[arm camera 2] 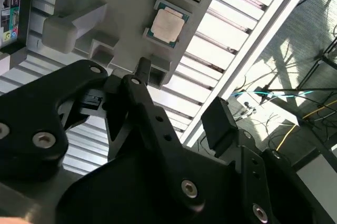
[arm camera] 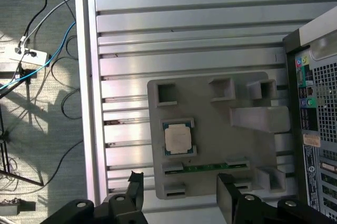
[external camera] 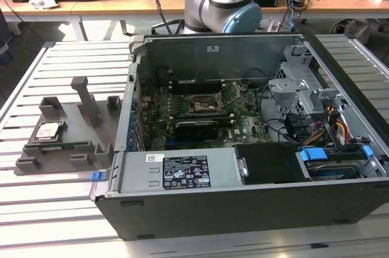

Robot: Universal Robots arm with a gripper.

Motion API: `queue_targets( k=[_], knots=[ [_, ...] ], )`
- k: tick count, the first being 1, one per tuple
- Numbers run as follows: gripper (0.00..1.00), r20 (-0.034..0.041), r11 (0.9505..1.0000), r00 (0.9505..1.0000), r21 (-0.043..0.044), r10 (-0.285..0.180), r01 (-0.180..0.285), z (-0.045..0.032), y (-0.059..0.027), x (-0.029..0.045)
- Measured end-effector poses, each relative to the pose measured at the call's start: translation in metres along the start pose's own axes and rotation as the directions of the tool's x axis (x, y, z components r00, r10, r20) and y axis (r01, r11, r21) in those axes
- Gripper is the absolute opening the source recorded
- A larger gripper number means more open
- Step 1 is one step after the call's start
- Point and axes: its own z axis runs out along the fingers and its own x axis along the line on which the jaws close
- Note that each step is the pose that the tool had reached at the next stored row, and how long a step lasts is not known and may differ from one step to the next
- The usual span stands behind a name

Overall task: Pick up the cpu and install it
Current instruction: 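Pick up the cpu and move it towards the insertion slot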

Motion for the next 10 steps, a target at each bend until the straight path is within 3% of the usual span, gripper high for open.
queue_targets(
  k=[2,3,5,6,7,10],
  knots=[
    [0.66,0.0002,1.0,1.0,0.001,0.0,0.0,0.0,0.0,0.0001],
    [0.66,0.0021,0.9995,1.0,0.0305,-0.001,0.001,0.0,0.0,0.0002],
    [0.66,0.0043,0.9974,1.0,0.0711,-0.008,0.007,0.0,0.0001,0.0001],
    [0.66,0.004,0.9948,0.9992,0.0932,-0.04,0.04,0.0003,0.0,0.0001],
    [0.66,0.003,0.9938,0.9981,0.0928,-0.062,0.062,0.0003,0.0,0.0],
    [0.66,0.0028,0.9934,0.9977,0.0927,-0.067,0.067,0.0003,0.0001,0.0001]
  ],
)
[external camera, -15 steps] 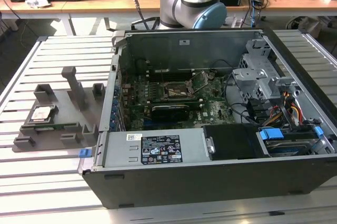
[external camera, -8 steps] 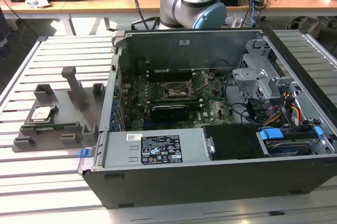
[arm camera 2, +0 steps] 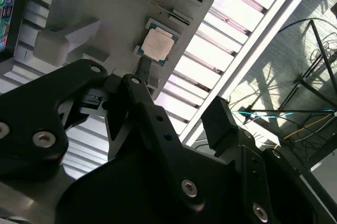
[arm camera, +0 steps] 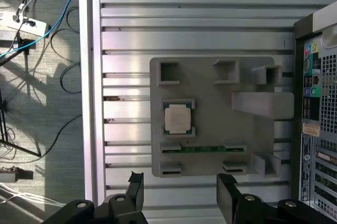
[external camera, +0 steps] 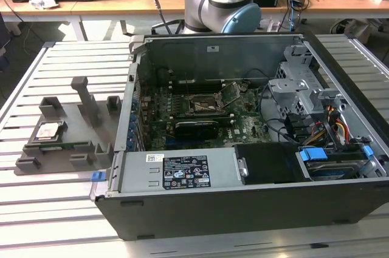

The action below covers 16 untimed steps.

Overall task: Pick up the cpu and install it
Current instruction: 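Pick up the cpu and move it towards the insertion slot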

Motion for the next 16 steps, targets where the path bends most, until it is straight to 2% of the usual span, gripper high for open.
queue_targets(
  k=[3,5,16],
  knots=[
    [0.66,0.0,1.0,1.0,-0.0009,0.0,0.0,0.0008,0.0001,0.0001],
    [0.66,-0.0001,1.0,1.0,-0.0087,0.0,0.0,0.0025,0.0002,0.0001],
    [0.66,-0.0001,1.0,1.0,-0.0089,0.0,0.0,0.0137,0.0007,0.0004]
  ],
)
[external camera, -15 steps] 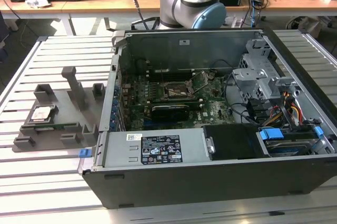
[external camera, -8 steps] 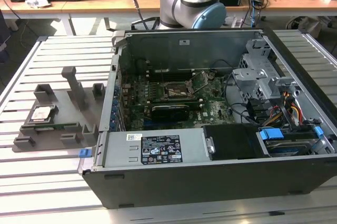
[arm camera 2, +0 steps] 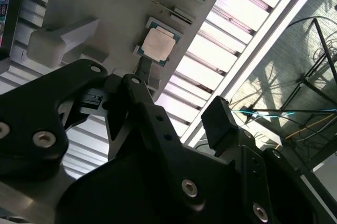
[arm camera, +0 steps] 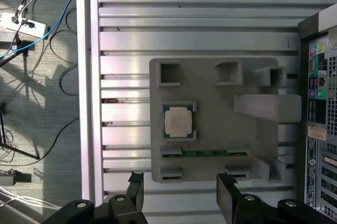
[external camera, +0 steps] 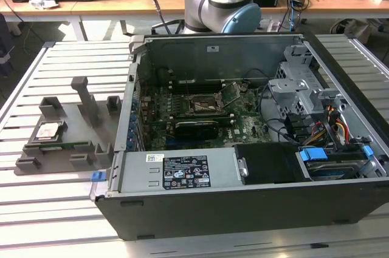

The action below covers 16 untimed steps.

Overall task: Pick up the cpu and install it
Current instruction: 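Pick up the cpu and move it towards the insertion slot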

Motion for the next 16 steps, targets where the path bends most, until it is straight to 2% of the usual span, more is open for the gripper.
queue_targets(
  k=[11,16],
  knots=[
    [0.66,0.0,1.0,1.0,0.0,0.0,0.0,0.0125,0.0005,0.0004],
    [0.66,0.0,1.0,1.0,0.0,0.0,0.0,0.0216,0.0009,0.0006]
  ],
)
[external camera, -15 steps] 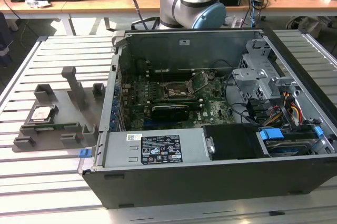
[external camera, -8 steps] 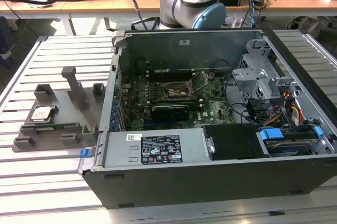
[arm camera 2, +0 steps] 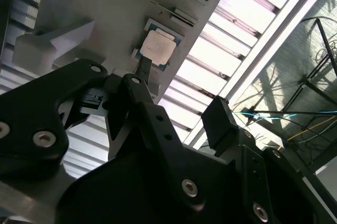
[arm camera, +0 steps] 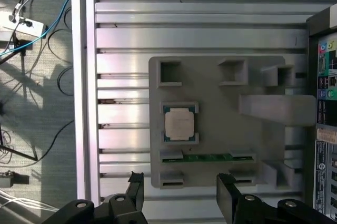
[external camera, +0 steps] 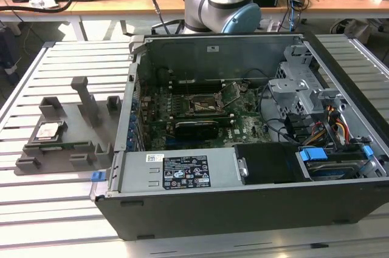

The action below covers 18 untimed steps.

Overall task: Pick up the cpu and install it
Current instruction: 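Pick up the cpu and move it towards the insertion slot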

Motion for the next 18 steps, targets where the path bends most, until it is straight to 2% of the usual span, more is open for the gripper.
queue_targets(
  k=[3,9,18],
  knots=[
    [0.66,0.0,1.0,1.0,0.0,0.0,0.0,0.0037,0.0001,0.0001],
    [0.66,0.0,1.0,1.0,0.0,0.0,0.0,0.018,0.0007,0.0005],
    [0.66,-0.0001,1.0,1.0,0.0,0.0,0.0,0.0264,0.0011,0.0008]
  ],
)
